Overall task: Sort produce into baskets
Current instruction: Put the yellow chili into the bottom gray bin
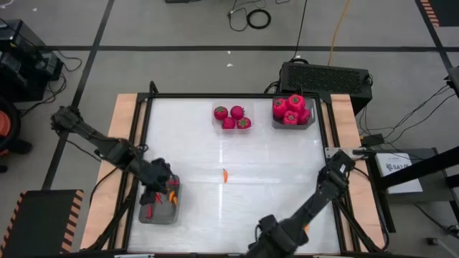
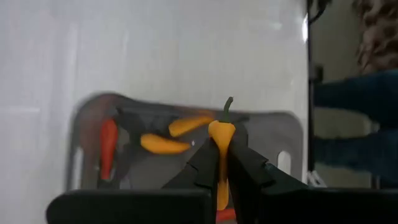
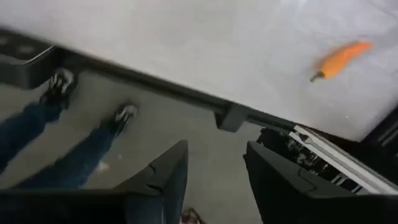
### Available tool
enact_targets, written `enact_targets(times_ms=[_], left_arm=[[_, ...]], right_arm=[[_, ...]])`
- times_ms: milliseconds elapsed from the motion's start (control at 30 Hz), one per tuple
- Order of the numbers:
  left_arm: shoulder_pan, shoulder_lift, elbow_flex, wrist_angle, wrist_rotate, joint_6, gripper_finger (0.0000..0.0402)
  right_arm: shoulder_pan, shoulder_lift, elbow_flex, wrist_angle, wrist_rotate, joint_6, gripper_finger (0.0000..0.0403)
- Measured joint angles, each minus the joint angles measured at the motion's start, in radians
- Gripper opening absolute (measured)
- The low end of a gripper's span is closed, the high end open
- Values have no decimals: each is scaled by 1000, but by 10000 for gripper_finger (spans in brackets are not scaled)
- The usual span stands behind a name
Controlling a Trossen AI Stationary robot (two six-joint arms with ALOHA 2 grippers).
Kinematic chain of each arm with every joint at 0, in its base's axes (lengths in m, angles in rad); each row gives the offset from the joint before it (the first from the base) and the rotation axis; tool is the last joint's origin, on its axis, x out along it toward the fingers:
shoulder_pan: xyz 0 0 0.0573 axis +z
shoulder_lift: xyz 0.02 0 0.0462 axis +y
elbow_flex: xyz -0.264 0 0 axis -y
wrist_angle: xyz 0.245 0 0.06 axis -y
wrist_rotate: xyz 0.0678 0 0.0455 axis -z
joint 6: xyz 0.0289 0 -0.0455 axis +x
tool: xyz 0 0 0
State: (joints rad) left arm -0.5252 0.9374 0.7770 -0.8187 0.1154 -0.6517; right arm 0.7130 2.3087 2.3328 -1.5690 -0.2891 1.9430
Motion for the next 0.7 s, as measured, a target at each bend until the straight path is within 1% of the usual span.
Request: enact_targets(times_ms=[100, 200, 267, 333, 400, 600, 700], left_arm=[[-45, 75, 0, 4, -1, -21, 28], [-67, 140, 0, 9, -17, -25, 30], [-73, 173, 0, 8, -19, -25, 38], [-79, 195, 0, 8, -13, -45, 52], [-81, 214, 0, 6, -11, -50, 70], [-86, 255, 0, -49, -13, -125, 133], [-86, 267, 0, -50, 6, -188, 159]], right_arm=[[39, -1, -45, -4, 6, 97, 155], [80, -8, -107, -1, 10, 191, 155], [106, -26, -157, -2, 14, 263, 155], [132, -60, -218, 0, 49, 335, 155], [148, -102, -290, 26, 74, 348, 155], [165, -264, -549, 78, 79, 350, 155], [171, -370, -719, 233, 81, 353, 155]])
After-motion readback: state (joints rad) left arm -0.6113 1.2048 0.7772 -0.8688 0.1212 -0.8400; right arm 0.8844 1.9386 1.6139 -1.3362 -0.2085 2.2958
